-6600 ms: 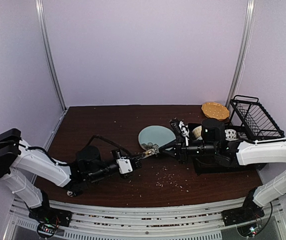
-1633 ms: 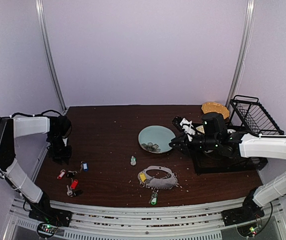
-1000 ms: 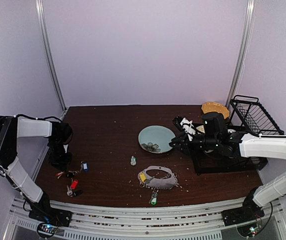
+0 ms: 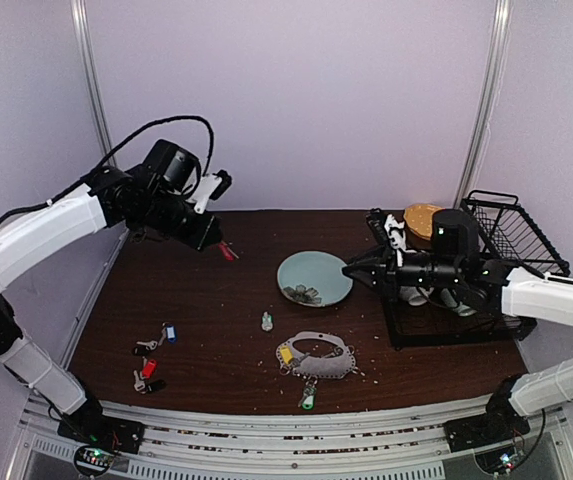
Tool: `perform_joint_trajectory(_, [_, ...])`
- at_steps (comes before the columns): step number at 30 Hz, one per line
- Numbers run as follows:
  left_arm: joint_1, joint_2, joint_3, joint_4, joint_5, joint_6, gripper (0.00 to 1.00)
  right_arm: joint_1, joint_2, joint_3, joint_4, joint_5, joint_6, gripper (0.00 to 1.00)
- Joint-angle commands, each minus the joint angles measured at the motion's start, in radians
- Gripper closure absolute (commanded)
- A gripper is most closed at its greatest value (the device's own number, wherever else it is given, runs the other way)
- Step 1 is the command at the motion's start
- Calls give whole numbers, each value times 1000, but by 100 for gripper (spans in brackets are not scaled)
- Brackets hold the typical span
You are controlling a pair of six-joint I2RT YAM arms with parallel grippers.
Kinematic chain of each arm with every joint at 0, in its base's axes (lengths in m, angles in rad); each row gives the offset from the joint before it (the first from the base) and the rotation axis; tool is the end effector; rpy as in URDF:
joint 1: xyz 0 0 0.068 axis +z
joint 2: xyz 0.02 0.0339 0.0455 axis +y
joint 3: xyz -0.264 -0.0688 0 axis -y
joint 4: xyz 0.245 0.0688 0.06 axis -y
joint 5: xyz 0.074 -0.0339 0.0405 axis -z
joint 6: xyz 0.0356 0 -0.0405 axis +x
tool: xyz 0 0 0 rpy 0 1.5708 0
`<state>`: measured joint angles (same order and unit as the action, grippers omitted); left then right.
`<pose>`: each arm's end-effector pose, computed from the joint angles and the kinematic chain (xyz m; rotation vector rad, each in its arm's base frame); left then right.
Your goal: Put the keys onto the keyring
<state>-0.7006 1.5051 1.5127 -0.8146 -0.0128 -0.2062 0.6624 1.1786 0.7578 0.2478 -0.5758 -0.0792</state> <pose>0.2472 -0.2079 0.3596 0.5856 2.3461 -0.4115 0.2006 0.1811 0.2943 -1.0422 1.4763 0.9210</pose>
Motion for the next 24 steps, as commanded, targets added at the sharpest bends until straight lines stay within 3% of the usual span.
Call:
perform_joint_trajectory(1, [-127, 20, 28, 234, 234, 193, 100, 12, -78, -12, 223, -194, 105, 68])
perform_joint_trajectory(7, [-201, 10, -60, 485, 468, 242, 100, 112, -55, 47, 273, -175, 170, 67])
perform_joint_trajectory(12, [-262, -8, -98, 519, 514, 282, 100, 154, -45, 32, 294, -160, 219, 69])
perform_joint_trajectory(16, [-279, -34, -140, 578, 519, 273, 100, 175, -37, 29, 324, -158, 241, 84])
perform_joint_trajectory(24, [-304, -48, -177, 640, 529, 261, 100, 177, -51, 27, 251, -170, 212, 74])
